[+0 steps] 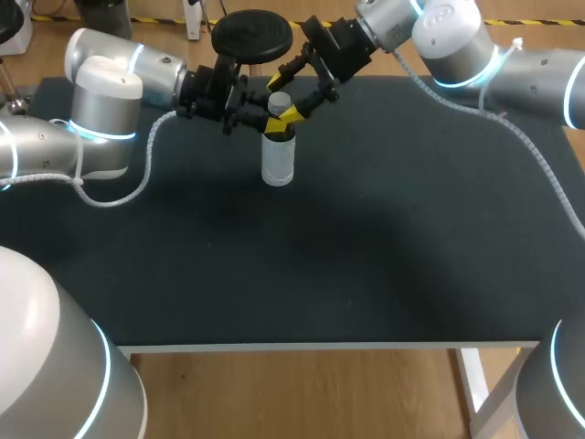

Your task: Unscrew the bottle cap

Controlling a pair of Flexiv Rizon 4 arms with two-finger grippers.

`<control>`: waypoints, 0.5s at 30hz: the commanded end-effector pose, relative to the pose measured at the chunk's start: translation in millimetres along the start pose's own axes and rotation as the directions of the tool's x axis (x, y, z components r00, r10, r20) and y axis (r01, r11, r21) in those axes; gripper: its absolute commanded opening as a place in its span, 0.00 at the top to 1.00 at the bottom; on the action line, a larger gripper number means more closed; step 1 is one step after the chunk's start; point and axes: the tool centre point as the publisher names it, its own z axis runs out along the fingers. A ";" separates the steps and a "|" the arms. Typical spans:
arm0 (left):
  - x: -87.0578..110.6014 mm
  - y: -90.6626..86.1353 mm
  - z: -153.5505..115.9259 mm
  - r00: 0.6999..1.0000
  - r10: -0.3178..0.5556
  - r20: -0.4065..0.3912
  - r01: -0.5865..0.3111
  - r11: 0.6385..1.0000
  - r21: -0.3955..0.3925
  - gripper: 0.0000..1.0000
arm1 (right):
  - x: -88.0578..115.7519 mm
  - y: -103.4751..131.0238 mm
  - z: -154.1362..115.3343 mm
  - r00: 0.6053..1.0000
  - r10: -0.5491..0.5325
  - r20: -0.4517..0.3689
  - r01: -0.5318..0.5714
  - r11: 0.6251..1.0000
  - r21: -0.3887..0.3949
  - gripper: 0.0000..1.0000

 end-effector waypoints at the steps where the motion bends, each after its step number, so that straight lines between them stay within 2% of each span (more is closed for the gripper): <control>1: -1.3 0.1 -0.4 1.000 -0.001 -0.005 0.001 1.000 0.000 1.00 | 1.8 0.0 -1.8 1.000 0.000 0.004 0.000 1.000 0.004 0.01; 3: -1.3 0.1 -0.4 1.000 -0.001 -0.005 0.001 1.000 0.000 1.00 | 1.2 -1.3 -1.3 1.000 0.003 0.004 -0.003 1.000 0.003 0.20; 4: -1.3 0.1 -0.4 1.000 -0.001 -0.005 0.001 1.000 0.000 1.00 | 1.0 -1.7 -1.1 1.000 0.004 0.004 -0.004 1.000 0.002 0.36; 5: -1.3 0.1 -0.4 1.000 -0.001 -0.005 0.001 1.000 0.000 1.00 | 1.0 -1.9 -1.0 1.000 0.004 0.005 -0.004 1.000 0.001 0.44; 6: -1.3 0.1 -0.4 1.000 -0.001 -0.005 0.001 1.000 0.000 1.00 | 0.9 -1.9 -0.9 1.000 0.004 0.005 -0.004 1.000 -0.001 0.50; 11: -1.3 0.1 -0.4 1.000 -0.001 -0.005 0.001 1.000 0.000 1.00 | 0.1 -1.6 0.0 1.000 -0.002 0.002 0.002 1.000 -0.002 0.67; 12: -1.3 0.1 -0.4 1.000 -0.001 -0.005 0.001 1.000 0.000 1.00 | -0.1 -1.6 0.2 1.000 -0.002 0.001 0.002 1.000 -0.002 0.73; 15: -1.3 0.1 -0.4 1.000 -0.001 -0.005 0.001 1.000 0.000 1.00 | -0.7 -0.8 1.0 1.000 -0.008 -0.005 0.008 1.000 -0.002 1.00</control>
